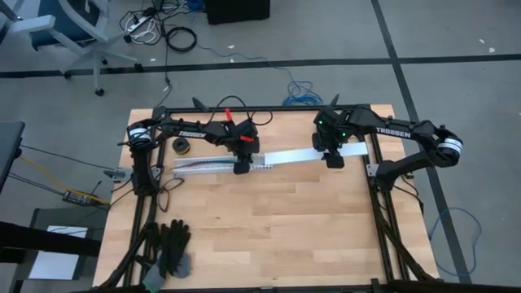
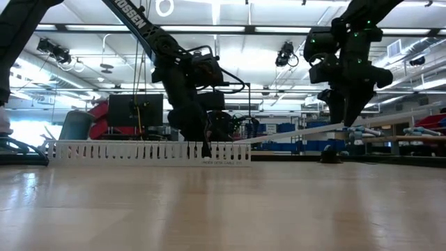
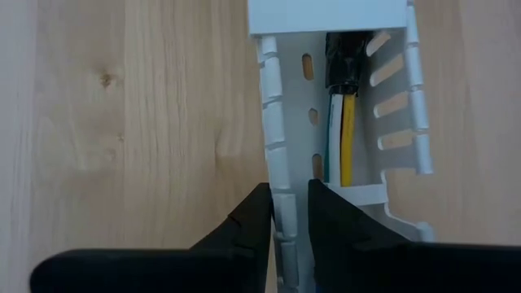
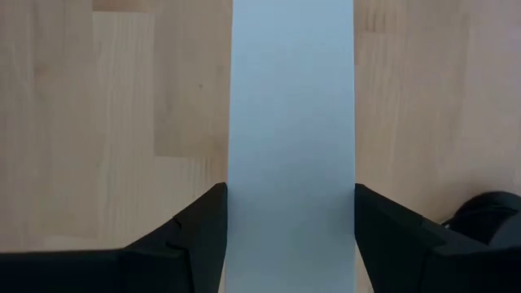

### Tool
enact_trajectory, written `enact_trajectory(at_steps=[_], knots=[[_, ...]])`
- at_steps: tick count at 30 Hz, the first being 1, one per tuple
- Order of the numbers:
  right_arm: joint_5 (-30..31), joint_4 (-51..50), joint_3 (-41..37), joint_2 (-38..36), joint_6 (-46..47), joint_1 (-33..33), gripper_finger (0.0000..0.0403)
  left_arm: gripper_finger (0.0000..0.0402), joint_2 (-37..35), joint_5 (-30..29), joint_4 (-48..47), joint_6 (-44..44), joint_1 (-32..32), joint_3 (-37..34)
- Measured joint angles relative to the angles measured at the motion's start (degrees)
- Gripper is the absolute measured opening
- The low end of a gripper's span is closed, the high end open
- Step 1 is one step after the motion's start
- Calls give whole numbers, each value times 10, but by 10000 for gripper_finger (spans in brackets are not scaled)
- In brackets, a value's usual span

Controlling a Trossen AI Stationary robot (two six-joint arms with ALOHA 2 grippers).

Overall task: Ziptie cables
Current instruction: Close the white cable duct

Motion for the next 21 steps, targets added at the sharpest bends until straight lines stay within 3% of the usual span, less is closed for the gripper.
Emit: enact_trajectory(at_steps=[11, 21], knots=[[-68, -4, 0, -14, 22, -25, 215, 53, 0, 0, 4, 0, 0, 0], [-57, -14, 0, -16, 13, -25, 215, 53, 0, -3, 10, 0, 0, 0]])
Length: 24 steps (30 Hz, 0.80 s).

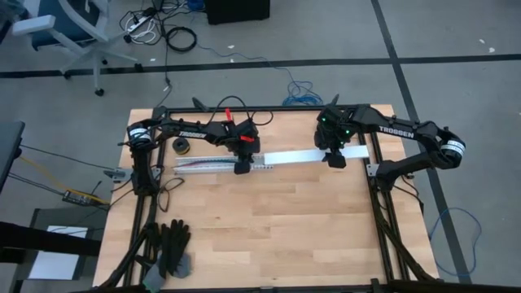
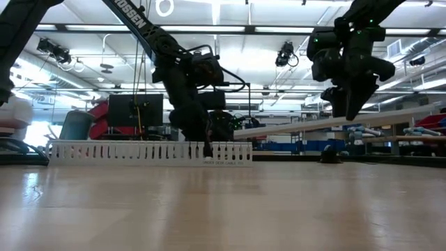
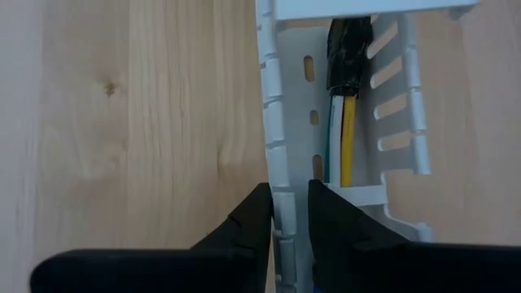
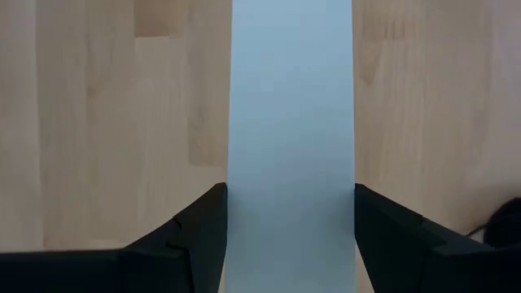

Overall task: Ziptie cables
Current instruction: Close the white cable duct

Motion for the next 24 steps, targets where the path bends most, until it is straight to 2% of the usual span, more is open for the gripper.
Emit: enact_trajectory(at_steps=[10, 17, 24], knots=[[24, -1, 0, 0, -14, 0, 215, 53, 0, -1, 8, 0, 0, 0], [36, -6, 0, 36, -17, 9, 215, 53, 0, 0, 9, -1, 0, 0], [29, -9, 0, 43, -22, 19, 215, 53, 0, 1, 10, 0, 0, 1]])
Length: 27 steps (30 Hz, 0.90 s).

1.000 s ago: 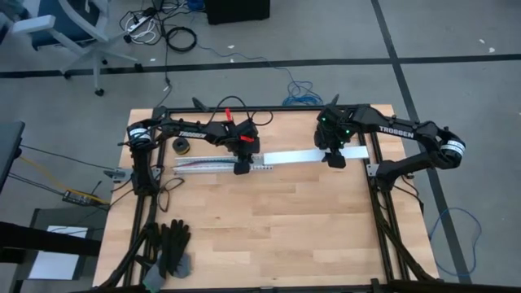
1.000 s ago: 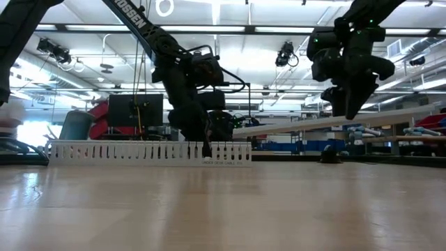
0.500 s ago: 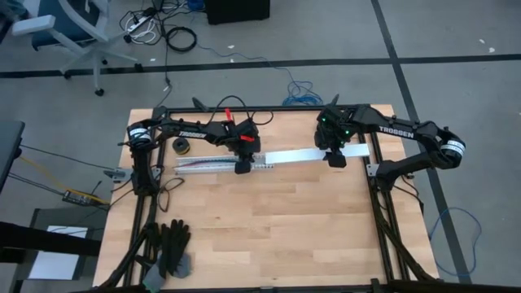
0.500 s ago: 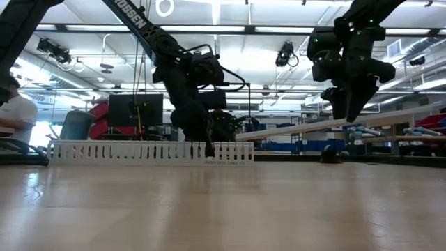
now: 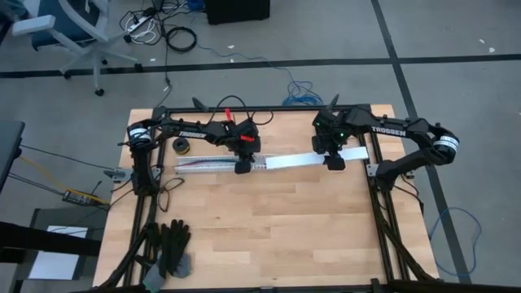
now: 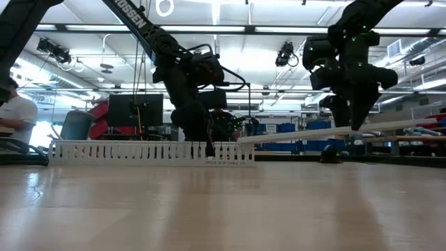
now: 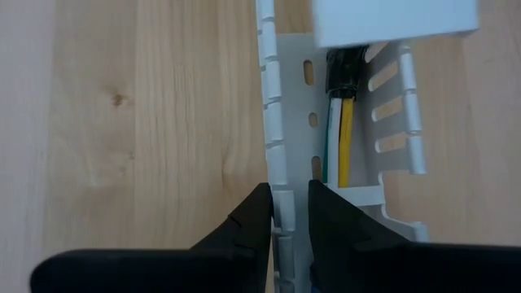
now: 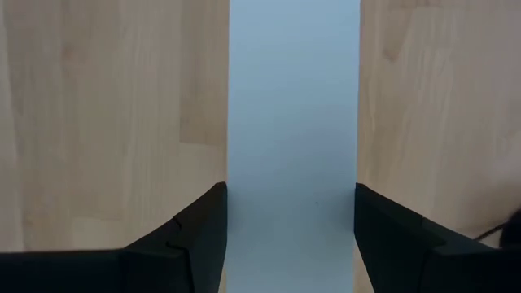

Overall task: Ziptie cables
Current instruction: Close the white cable duct

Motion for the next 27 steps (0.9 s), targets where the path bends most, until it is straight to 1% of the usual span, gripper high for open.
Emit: enact_trajectory(at_steps=[5, 9, 23, 27], knots=[[3, 2, 0, 2, 3, 0, 215, 53, 0, 0, 1, 0, 0, 0], [34, 20, 0, 2, 26, -1, 215, 53, 0, -4, 2, 0, 1, 0], [41, 12, 0, 2, 53, 1, 215, 53, 0, -13, 2, 0, 1, 0], [39, 8, 0, -1, 61, 1, 215, 53, 0, -14, 9, -21, 1, 0]])
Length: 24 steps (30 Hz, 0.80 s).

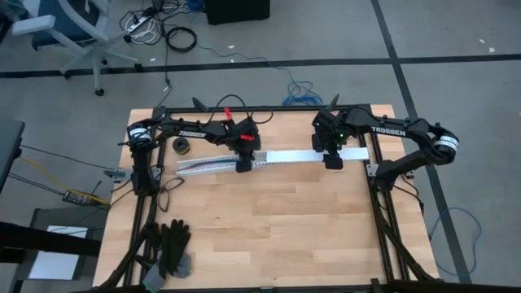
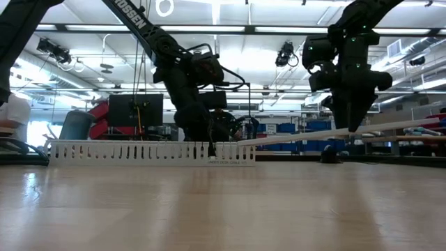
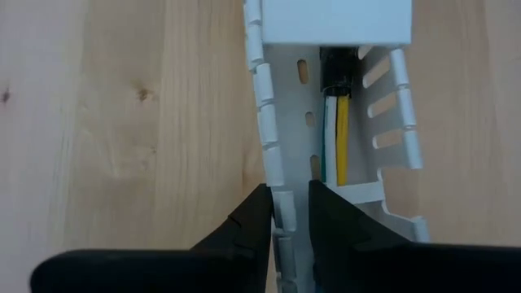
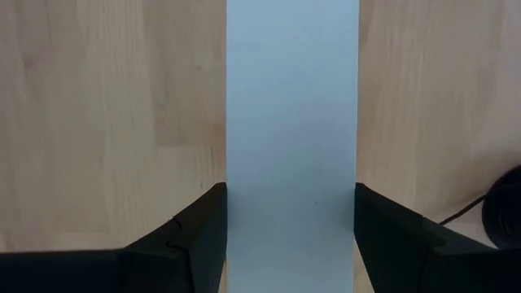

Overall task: Ziptie cables
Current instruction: Close the white cable duct

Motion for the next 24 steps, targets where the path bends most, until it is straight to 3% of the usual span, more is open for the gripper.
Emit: enact_trajectory(at_steps=[6, 17, 24], knots=[[-6, 1, 0, -26, -1, -1, 215, 64, 0, 13, -20, -43, 0, 21], [-10, 15, 0, -46, 3, -1, 215, 170, 0, 23, -73, -84, -1, 69], [-11, 25, 0, -46, 5, -2, 215, 199, 0, 24, -65, -88, -1, 69]])
